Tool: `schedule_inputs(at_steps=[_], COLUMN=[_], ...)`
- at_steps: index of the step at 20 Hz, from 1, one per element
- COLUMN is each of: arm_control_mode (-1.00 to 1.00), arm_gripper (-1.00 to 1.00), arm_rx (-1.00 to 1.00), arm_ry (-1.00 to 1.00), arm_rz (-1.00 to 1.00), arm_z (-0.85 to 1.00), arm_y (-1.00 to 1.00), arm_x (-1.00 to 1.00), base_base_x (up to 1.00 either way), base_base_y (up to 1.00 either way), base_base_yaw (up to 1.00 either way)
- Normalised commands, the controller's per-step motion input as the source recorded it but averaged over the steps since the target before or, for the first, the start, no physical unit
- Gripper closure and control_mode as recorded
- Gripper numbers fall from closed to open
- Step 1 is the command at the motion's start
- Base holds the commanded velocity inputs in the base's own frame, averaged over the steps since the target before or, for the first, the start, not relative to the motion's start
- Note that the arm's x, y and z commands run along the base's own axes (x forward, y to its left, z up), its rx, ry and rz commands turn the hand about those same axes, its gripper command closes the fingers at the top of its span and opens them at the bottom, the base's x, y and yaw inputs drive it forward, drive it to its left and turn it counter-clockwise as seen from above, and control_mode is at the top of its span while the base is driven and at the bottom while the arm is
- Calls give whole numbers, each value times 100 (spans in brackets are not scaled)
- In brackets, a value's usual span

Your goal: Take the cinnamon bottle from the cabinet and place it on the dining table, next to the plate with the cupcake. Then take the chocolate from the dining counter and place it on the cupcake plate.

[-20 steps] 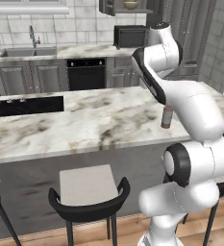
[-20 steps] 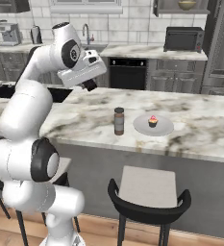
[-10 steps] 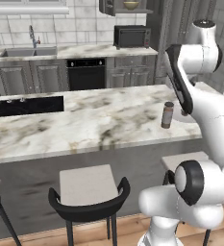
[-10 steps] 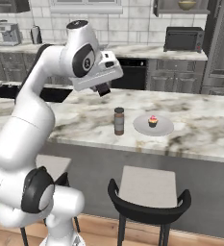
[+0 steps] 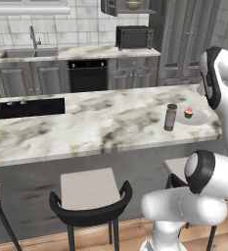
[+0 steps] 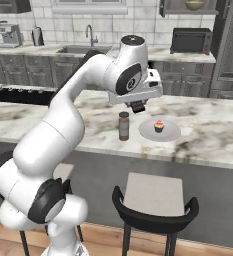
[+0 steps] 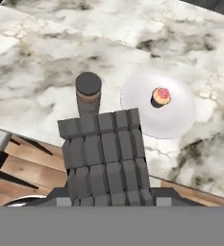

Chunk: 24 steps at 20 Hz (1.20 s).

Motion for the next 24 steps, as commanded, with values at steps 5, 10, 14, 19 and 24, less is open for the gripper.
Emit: schedule_inputs(at_steps=[5,10,14,19,24], arm_control_mode=[-100,-100,-100,-100,-100], arm_gripper=[100,100,100,100,100], arm_rx=[-2,-2,0,-3,-9], arm_ry=[25,19,5,8,1], arm_rz=[8,15,23,32,31], arm_z=[-100,-62,-13,-33,-29], arm_y=[-38,-29,-32,-16,-2], arm_x=[34,51,32,47,38], base_base_x=[0,0,0,0,0], base_base_y=[0,0,0,0,0], base_base_yaw=[0,0,0,0,0])
